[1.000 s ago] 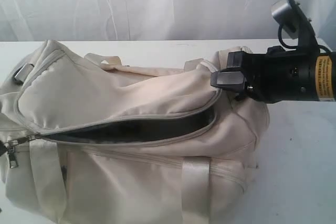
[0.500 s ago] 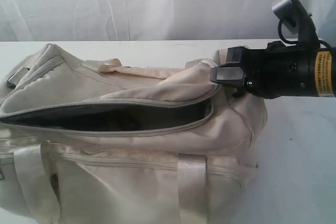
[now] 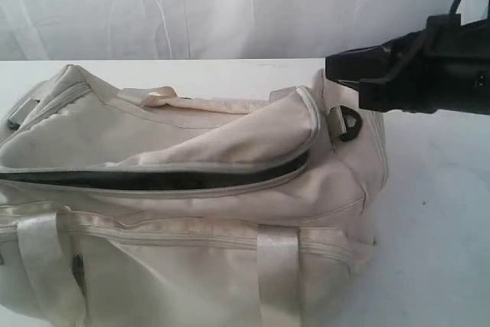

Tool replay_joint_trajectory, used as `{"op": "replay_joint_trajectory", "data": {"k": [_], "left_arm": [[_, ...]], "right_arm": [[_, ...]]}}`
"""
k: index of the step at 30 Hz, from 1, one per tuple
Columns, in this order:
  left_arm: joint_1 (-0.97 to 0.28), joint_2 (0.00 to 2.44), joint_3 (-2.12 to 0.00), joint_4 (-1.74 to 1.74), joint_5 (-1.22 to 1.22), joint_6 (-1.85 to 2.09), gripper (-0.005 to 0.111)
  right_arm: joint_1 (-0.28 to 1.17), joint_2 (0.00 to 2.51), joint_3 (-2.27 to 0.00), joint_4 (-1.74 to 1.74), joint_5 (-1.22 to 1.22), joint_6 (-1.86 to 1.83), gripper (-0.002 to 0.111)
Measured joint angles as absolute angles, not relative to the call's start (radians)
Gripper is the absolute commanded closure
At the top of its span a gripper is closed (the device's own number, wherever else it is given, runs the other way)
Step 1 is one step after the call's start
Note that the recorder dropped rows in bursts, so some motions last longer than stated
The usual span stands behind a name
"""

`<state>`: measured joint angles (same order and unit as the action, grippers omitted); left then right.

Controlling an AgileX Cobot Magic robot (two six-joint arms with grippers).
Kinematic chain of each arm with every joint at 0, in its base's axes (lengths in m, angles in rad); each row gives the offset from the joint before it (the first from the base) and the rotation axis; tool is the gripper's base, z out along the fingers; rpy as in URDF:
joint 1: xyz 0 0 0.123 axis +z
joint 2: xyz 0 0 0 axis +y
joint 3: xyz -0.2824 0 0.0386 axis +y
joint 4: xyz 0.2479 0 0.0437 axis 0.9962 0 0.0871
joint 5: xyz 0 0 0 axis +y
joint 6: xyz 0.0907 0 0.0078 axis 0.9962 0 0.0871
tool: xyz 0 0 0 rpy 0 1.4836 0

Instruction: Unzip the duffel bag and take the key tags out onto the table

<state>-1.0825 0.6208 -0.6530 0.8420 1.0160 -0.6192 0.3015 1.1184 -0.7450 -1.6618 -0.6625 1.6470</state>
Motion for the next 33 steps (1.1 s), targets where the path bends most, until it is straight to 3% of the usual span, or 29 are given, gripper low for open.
{"op": "replay_joint_trajectory", "data": {"k": [5, 9, 15, 24, 27, 33], "left_arm": [[-1.083, 0.621, -0.653, 0.845, 1.014, -0.619, 0.107], [-1.083, 0.621, -0.653, 0.848, 1.004, -0.619, 0.107], [-1.083, 0.618, -0.653, 0.852, 0.942, -0.619, 0.107], [-1.083, 0.618, -0.653, 0.854, 0.879, -0.571, 0.107], [-1.083, 0.618, -0.653, 0.838, 0.879, -0.520, 0.107], [-1.083, 0.618, -0.653, 0.805, 0.875, -0.491, 0.107]], "right_arm": [[0.302, 1.093, -0.745, -1.662, -0.710, 1.627, 0.046], [0.322, 1.091, -0.745, -1.667, -0.872, 1.514, 0.047], [0.455, 1.091, -0.745, -1.674, -0.890, 1.343, 0.047], [0.803, 1.193, -0.745, -1.677, -0.600, 1.180, 0.047], [0.918, 1.281, -0.747, -1.507, -0.494, 1.007, 0.049], [1.014, 1.394, -0.818, -1.216, -0.462, 0.725, 0.050]]}}
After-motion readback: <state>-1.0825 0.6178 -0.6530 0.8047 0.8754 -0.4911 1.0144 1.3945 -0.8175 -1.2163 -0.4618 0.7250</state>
